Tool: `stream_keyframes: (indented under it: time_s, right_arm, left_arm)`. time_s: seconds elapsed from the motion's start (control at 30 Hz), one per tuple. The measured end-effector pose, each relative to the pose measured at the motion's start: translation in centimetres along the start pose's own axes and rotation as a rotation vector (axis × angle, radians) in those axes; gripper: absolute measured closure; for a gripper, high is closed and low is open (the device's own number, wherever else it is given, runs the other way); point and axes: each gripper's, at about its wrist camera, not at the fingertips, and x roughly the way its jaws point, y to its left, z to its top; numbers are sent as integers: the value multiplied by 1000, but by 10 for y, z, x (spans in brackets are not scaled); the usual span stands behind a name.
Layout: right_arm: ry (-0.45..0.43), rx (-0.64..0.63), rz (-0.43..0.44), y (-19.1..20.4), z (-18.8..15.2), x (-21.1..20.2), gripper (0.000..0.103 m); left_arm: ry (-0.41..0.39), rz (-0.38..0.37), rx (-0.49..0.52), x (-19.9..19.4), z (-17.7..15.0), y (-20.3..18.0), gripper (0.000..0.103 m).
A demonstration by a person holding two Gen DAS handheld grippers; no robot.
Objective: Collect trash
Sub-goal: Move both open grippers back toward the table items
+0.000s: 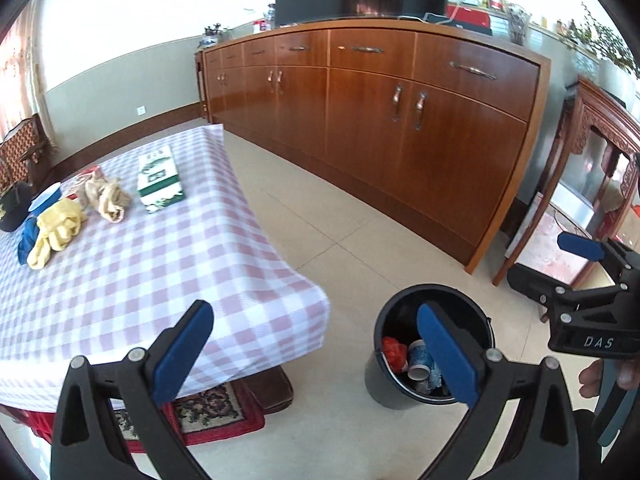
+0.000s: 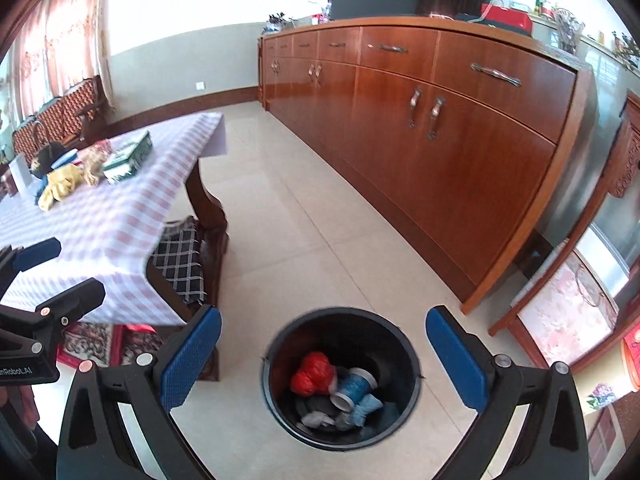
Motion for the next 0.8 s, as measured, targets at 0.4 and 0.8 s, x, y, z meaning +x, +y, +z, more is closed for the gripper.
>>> stream_keyframes:
  time_s: [0.4,0.8]
  right_arm:
    - [-64,-52,222,105,49,3,0]
    - [-79,-160,274,199,74,6,0]
  left_arm:
    - [-90,189,-125,-45,-1,94,1]
    - [-112,279,-220,-68,-19,167,1]
